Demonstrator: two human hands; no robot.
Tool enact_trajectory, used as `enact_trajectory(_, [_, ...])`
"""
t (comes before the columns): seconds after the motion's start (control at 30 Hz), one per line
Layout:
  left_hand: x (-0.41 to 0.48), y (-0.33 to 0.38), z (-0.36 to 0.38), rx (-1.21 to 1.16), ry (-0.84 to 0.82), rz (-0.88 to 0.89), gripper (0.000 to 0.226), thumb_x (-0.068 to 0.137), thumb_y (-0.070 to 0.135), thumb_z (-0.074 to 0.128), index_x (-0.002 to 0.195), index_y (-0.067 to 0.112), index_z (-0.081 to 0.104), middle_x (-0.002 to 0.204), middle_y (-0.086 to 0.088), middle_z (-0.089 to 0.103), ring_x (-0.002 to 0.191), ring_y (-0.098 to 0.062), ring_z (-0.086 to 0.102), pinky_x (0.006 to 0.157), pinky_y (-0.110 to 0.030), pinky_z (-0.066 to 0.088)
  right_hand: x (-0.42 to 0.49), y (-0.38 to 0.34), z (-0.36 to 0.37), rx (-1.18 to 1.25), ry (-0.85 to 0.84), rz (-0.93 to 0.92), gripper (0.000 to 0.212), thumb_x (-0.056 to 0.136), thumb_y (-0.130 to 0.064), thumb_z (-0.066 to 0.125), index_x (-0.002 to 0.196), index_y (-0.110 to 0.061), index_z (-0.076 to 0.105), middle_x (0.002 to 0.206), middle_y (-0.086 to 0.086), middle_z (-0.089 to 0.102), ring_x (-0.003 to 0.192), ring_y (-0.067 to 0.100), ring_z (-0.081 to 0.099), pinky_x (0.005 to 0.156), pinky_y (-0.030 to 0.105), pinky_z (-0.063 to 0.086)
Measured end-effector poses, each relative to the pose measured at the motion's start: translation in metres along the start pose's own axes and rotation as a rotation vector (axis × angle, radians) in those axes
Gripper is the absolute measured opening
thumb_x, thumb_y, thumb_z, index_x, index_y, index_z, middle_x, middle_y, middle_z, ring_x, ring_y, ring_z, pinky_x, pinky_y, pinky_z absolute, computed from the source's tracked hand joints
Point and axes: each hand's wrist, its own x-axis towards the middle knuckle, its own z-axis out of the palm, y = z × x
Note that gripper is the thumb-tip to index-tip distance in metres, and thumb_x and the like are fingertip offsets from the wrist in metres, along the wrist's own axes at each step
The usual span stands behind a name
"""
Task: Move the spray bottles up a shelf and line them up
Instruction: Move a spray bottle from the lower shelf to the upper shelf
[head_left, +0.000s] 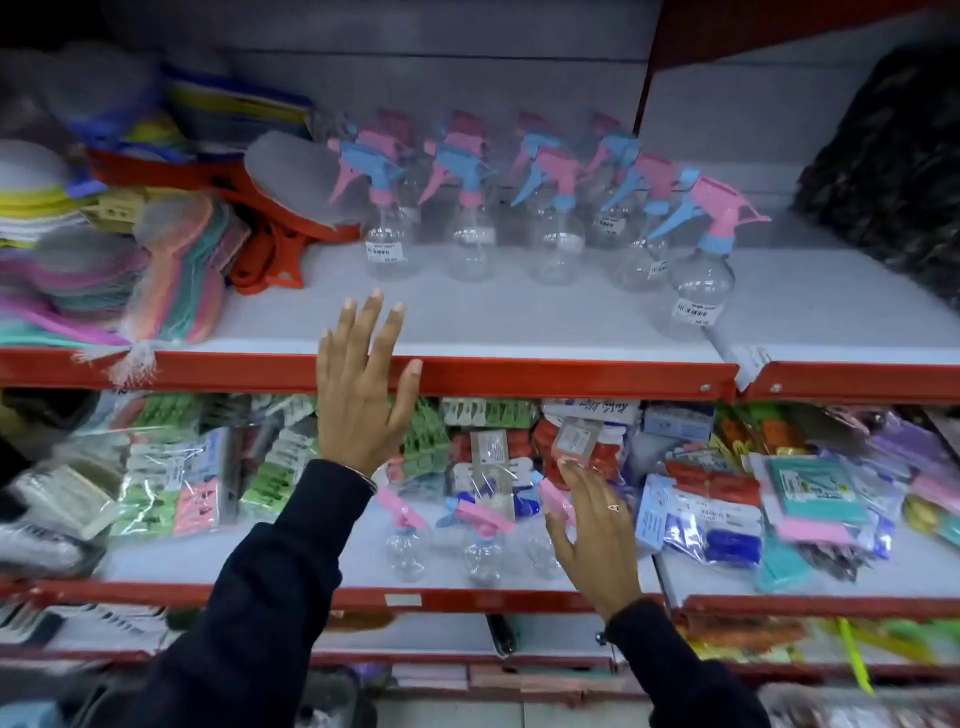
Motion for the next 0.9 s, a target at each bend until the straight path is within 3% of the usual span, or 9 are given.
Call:
enact_trajectory(0.13, [-0.006,-0.013,0.007,0.089,-0.076,-0.112,0.051,0.095,0.038,0.035,0.144,0.025,0.030,0.155,-0.002,0.024,0.145,-0.021,0.009,0.116,-0.044,0.004,-0.008,0.022,0.018,0.032,-0.237,0.225,0.060,0.089,-0.040,0.049,0.139,-0.013,0.031,0.141,0.010,0.047,0.122,0.028,0.051,0.099,0.038,0.041])
enact_trajectory(0.23, [-0.009,-0.020,0.013,0.158,-0.104,-0.099,0.050,0.095,0.040,0.032,0.144,0.027,0.030,0.156,-0.002,0.023,0.145,-0.021,0.008,0.116,-0.036,-0.007,-0.012,0.037,0.032,0.120,-0.327,0.364,0.064,0.085,-0.034,0.062,0.138,-0.014,0.031,0.134,0.010,0.054,0.117,0.028,0.054,0.086,0.038,0.047])
enact_trajectory(0.37, [-0.007,-0.024,0.016,0.196,-0.110,-0.096,0.049,0.096,0.041,0.033,0.143,0.027,0.032,0.155,-0.002,0.026,0.145,-0.021,0.010,0.115,-0.033,-0.010,-0.009,0.048,0.042,0.333,-0.315,0.500,0.042,0.077,-0.021,0.072,0.114,-0.015,0.054,0.109,0.011,0.065,0.098,0.027,0.059,0.077,0.029,0.048])
enact_trajectory(0.47, [-0.005,-0.025,0.018,0.202,-0.111,-0.090,0.049,0.096,0.041,0.033,0.143,0.028,0.032,0.154,-0.002,0.028,0.144,-0.022,0.012,0.115,-0.032,-0.010,-0.006,0.044,0.031,0.479,-0.262,0.560,0.038,0.073,-0.013,0.076,0.107,-0.015,0.061,0.101,0.012,0.067,0.075,0.015,0.058,0.059,0.010,0.043])
enact_trajectory(0.63, [-0.005,-0.027,0.019,0.206,-0.115,-0.081,0.049,0.096,0.042,0.031,0.142,0.027,0.032,0.152,-0.004,0.032,0.143,-0.022,0.013,0.115,-0.032,-0.010,0.008,0.024,-0.017,0.574,-0.145,0.431,0.028,0.071,-0.018,0.078,0.096,-0.022,0.066,0.095,0.000,0.068,0.080,0.011,0.058,0.062,0.012,0.041])
enact_trajectory(0.73, [-0.005,-0.028,0.020,0.203,-0.116,-0.078,0.049,0.095,0.042,0.031,0.142,0.026,0.033,0.150,-0.005,0.034,0.143,-0.023,0.014,0.115,-0.033,-0.010,0.026,-0.001,-0.058,0.646,-0.055,0.306,0.030,0.065,-0.029,0.078,0.092,-0.036,0.064,0.081,-0.018,0.065,0.070,0.002,0.055,0.063,0.017,0.044])
enact_trajectory(0.8, [-0.005,-0.028,0.021,0.205,-0.117,-0.076,0.050,0.095,0.043,0.030,0.142,0.026,0.033,0.149,-0.006,0.036,0.142,-0.022,0.015,0.115,-0.033,-0.010,0.044,-0.020,-0.087,0.667,0.010,0.261,0.035,0.062,-0.037,0.074,0.093,-0.042,0.059,0.077,-0.015,0.062,0.063,0.000,0.053,0.058,0.018,0.047])
enact_trajectory(0.9, [-0.005,-0.029,0.020,0.197,-0.123,-0.078,0.050,0.095,0.046,0.027,0.141,0.026,0.035,0.148,-0.006,0.038,0.142,-0.022,0.015,0.116,-0.033,-0.008,0.077,-0.046,-0.129,0.719,0.133,0.181,0.039,0.062,-0.043,0.077,0.097,-0.038,0.061,0.090,-0.009,0.070,0.078,-0.001,0.062,0.068,0.015,0.053])
